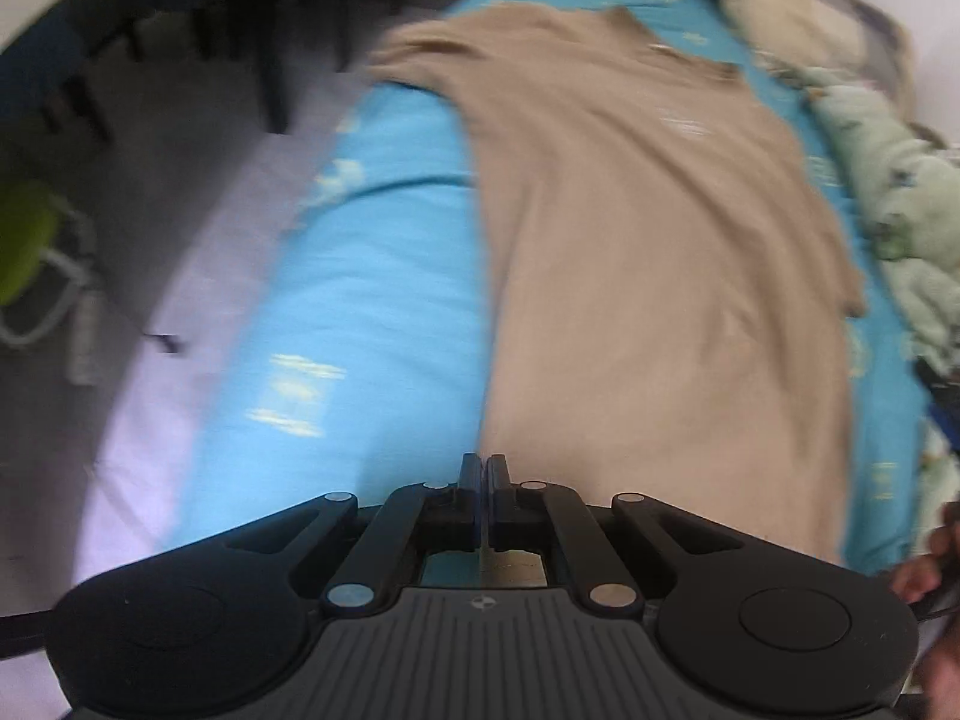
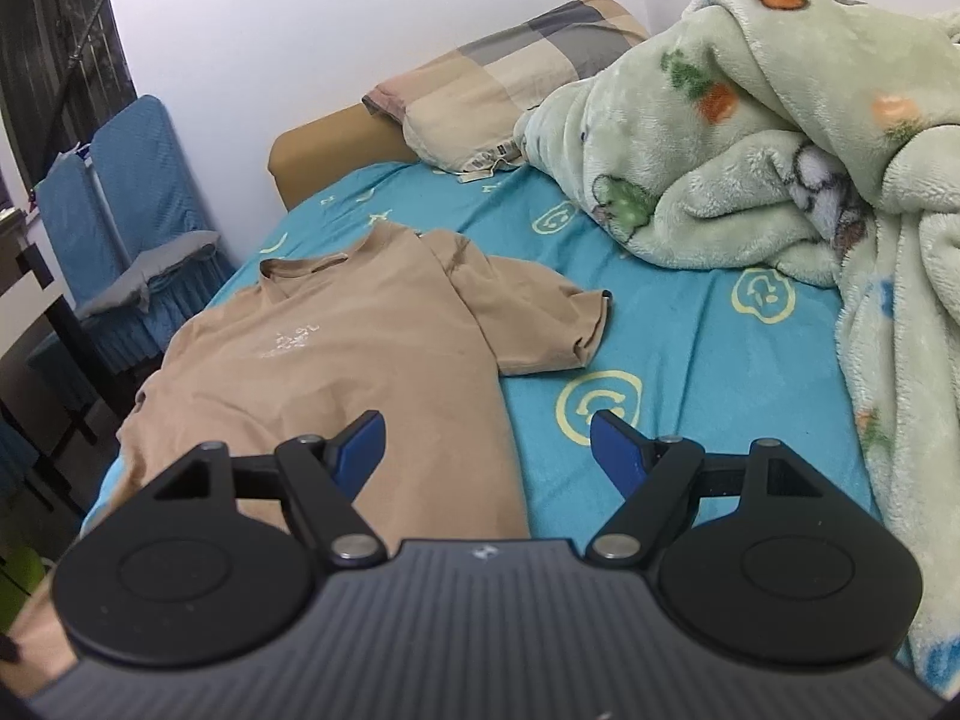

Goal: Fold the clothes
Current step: 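Grasp the T-shirt hem with the left gripper and pull it straight, then release the hem and withdraw the left gripper above the shirt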

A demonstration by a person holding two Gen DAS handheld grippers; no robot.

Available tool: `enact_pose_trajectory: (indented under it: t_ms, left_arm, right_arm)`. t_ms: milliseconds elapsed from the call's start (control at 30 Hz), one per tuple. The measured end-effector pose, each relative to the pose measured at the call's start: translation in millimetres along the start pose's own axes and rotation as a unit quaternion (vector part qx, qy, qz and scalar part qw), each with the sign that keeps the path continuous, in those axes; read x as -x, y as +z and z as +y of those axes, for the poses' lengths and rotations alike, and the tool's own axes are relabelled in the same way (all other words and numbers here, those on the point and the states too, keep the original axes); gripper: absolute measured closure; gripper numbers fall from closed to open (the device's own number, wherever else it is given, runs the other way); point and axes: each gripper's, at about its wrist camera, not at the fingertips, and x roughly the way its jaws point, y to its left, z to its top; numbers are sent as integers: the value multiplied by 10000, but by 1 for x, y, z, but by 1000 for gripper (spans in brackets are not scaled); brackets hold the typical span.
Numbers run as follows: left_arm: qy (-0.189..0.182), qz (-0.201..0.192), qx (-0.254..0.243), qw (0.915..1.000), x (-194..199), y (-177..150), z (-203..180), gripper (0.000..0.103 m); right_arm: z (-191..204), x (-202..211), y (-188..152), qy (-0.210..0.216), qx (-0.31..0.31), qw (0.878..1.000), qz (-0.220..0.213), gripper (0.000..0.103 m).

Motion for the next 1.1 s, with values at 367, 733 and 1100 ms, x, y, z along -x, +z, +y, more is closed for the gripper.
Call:
enact_pose_trajectory:
  t_ms: [367, 733, 1100]
  left_arm:
    - [-190, -692, -661, 9952, 18, 7, -43, 45]
    - [-859, -2587, -1340, 9528, 41, 16, -165, 9]
    - [-940, -2694, -1306, 9495, -55, 7, -158, 7]
  right_arm:
    - [2, 4, 4, 119, -79, 9999, -34, 26]
    - [3, 5, 7, 167, 31, 9993, -331, 26]
    - [-6, -30, 14, 301, -359, 9985, -268, 50]
